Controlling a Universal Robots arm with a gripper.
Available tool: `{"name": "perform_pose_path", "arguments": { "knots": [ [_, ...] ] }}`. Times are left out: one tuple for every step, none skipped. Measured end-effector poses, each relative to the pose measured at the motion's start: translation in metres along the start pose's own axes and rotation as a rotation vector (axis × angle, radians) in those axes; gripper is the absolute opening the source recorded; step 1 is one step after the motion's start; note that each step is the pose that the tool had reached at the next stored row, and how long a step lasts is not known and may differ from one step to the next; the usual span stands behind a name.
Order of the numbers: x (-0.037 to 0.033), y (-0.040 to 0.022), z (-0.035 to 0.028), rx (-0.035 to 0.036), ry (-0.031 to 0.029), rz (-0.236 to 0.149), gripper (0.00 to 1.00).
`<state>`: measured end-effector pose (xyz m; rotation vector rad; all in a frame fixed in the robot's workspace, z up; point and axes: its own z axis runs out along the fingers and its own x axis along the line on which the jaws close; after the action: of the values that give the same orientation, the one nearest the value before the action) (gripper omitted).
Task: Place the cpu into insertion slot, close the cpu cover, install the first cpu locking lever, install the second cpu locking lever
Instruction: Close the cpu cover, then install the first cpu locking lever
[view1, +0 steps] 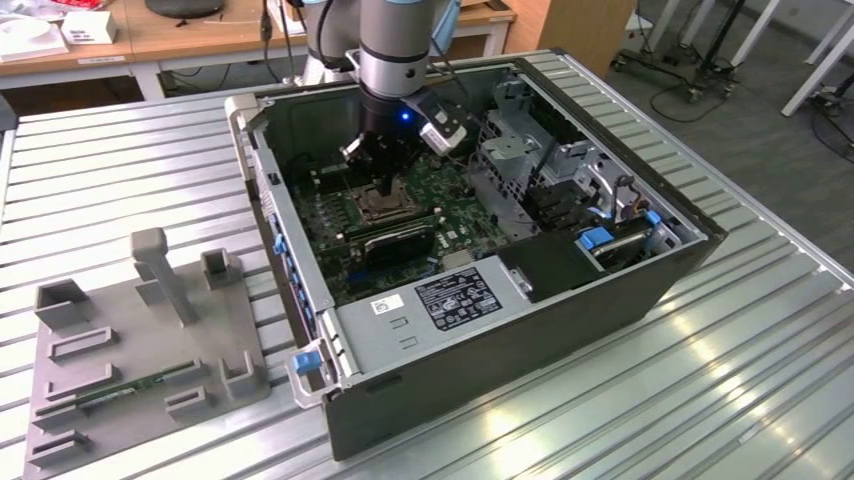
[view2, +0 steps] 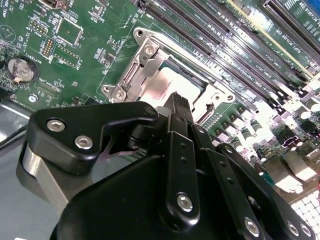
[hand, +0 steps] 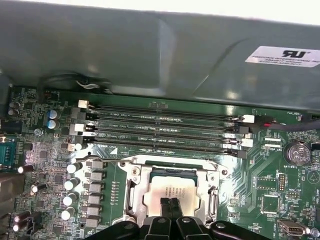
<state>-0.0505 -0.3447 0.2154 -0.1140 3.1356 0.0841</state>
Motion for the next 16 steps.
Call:
{"name": "perform_pose_path", "arguments": {
  "knots": [
    [0.0,0.0,0.0,0.0007,-0.0002,0.003,0.11],
    [0.0,0.0,0.0,0.0012,-0.0005,0.009,0.11],
    [0.0001,0.0,0.0001,0.0017,-0.0011,0.022,0.11],
    [0.0001,0.0,0.0002,0.0019,-0.0019,0.037,0.11],
    [0.0001,0.0,0.0003,0.0022,-0.0027,0.053,0.11],
    [0.0001,0.0,0.0003,0.0026,-0.0035,0.068,0.11],
    [0.0001,0.0,0.0003,0.0026,-0.0036,0.072,0.11],
    [0.0,0.0,0.0003,0.0026,-0.0037,0.072,0.11],
    [0.0001,0.0,0.0003,0.0026,-0.0038,0.072,0.11],
    [0.0001,0.0,0.0003,0.0026,-0.0038,0.073,0.11],
    [0.0001,0.0,0.0003,0.0026,-0.0038,0.073,0.11],
    [0.0001,0.0,0.0003,0.0026,-0.0038,0.073,0.11],
    [0.0001,0.0,0.0003,0.0026,-0.0038,0.073,0.11],
    [0.0001,0.0,0.0003,0.0026,-0.0038,0.073,0.11],
    [0.0001,0.0,0.0003,0.0026,-0.0038,0.073,0.11],
    [0.0001,0.0,0.0003,0.0026,-0.0038,0.073,0.11]
  ]
}}
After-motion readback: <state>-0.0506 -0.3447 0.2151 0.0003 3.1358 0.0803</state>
